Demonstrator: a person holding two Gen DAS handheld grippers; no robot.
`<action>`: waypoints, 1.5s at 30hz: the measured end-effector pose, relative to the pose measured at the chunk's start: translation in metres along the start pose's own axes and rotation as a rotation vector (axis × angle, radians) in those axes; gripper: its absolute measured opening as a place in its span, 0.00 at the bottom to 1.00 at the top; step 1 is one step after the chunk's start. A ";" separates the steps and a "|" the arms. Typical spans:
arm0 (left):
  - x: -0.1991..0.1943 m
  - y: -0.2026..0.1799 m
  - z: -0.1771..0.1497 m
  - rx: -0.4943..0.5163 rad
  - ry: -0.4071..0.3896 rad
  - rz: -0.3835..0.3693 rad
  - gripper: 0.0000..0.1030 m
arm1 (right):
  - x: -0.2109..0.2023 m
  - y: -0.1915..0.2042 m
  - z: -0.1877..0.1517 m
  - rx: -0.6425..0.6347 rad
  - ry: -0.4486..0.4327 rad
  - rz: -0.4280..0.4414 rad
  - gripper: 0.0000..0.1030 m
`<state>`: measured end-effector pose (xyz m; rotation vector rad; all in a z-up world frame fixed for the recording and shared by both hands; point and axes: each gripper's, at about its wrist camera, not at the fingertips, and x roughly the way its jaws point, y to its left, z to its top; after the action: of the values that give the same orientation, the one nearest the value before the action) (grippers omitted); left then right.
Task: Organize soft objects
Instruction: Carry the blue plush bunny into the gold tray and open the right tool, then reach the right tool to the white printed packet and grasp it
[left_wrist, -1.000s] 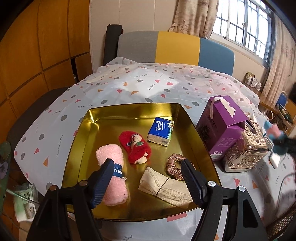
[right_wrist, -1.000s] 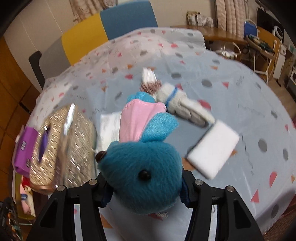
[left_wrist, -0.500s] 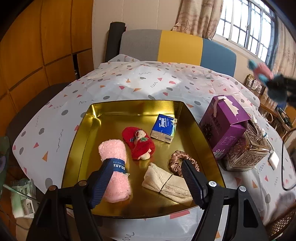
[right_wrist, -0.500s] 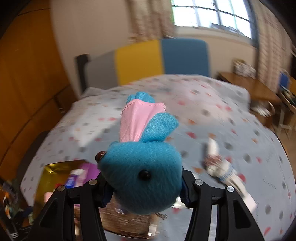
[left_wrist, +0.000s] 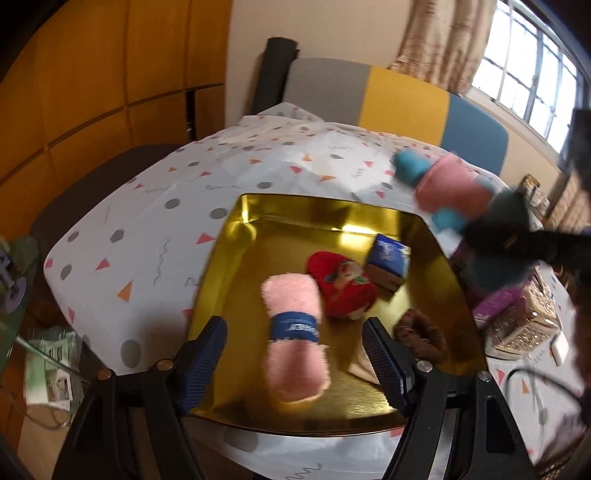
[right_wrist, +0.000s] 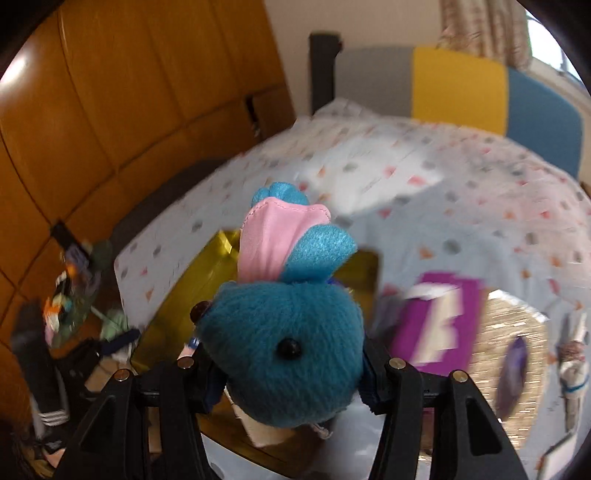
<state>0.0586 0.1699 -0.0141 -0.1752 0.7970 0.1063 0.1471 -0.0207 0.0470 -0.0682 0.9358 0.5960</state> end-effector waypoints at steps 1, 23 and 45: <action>0.001 0.003 -0.001 -0.007 0.005 0.003 0.74 | 0.018 0.004 0.000 0.007 0.031 0.013 0.57; -0.006 0.004 -0.003 -0.002 -0.002 0.004 0.76 | 0.073 0.008 -0.016 0.061 0.126 -0.003 0.81; -0.020 -0.025 -0.006 0.074 -0.018 -0.020 0.77 | -0.036 -0.017 -0.027 0.094 -0.133 -0.085 0.82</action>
<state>0.0444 0.1438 -0.0011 -0.1122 0.7802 0.0599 0.1198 -0.0594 0.0557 0.0155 0.8268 0.4720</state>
